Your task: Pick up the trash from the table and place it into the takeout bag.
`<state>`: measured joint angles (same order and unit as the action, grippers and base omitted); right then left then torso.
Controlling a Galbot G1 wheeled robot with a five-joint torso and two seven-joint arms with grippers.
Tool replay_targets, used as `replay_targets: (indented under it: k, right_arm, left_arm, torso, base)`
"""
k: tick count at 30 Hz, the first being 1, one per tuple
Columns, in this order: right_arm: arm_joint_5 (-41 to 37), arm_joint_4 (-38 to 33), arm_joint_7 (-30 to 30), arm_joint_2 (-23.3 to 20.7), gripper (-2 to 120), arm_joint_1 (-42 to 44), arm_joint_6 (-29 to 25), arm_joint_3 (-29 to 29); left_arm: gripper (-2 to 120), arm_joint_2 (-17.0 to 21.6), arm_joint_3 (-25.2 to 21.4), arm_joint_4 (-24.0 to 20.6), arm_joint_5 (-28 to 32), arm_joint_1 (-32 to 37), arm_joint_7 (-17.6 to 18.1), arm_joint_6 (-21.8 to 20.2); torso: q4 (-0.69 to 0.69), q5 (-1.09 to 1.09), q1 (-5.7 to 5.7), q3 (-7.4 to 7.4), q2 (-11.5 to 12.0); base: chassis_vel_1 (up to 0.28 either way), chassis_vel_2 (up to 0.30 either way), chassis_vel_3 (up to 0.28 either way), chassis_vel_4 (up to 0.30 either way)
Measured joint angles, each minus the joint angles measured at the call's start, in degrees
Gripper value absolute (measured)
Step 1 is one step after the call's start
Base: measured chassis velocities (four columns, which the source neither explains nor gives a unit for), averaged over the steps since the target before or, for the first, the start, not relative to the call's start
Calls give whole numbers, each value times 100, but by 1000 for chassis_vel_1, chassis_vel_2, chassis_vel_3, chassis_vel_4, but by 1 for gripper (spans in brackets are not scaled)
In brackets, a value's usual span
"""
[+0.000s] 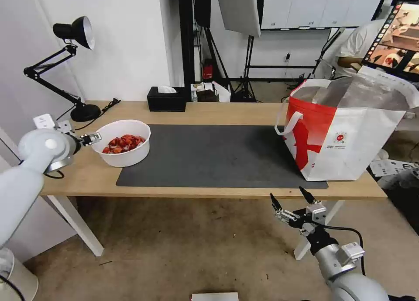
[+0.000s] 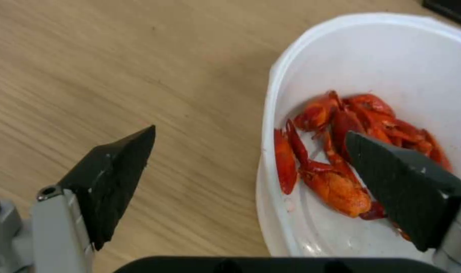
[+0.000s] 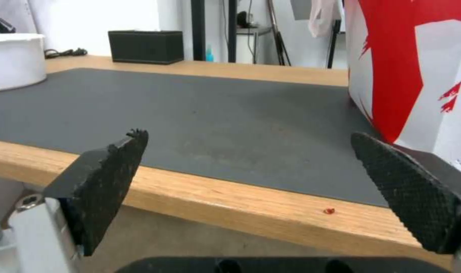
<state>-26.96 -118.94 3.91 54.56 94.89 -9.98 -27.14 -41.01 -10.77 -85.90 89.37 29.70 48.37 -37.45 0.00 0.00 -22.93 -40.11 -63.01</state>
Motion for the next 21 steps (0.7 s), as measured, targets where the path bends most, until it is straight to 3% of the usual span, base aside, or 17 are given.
replay_targets:
  k: [9,21]
  right_arm:
    - [0,1,1,0,100,0,-2,0]
    - [0,1,1,0,100,0,-2,0]
  left_arm:
    - [99,-291,134,360,477,-333,527,-150]
    - [59,-286,96,298,701,-350,753,-53]
  torso:
    - [0,0,0,0,0]
    - [0,0,1,1,-1]
  base:
    - [0,0,0,0]
    - [0,0,0,0]
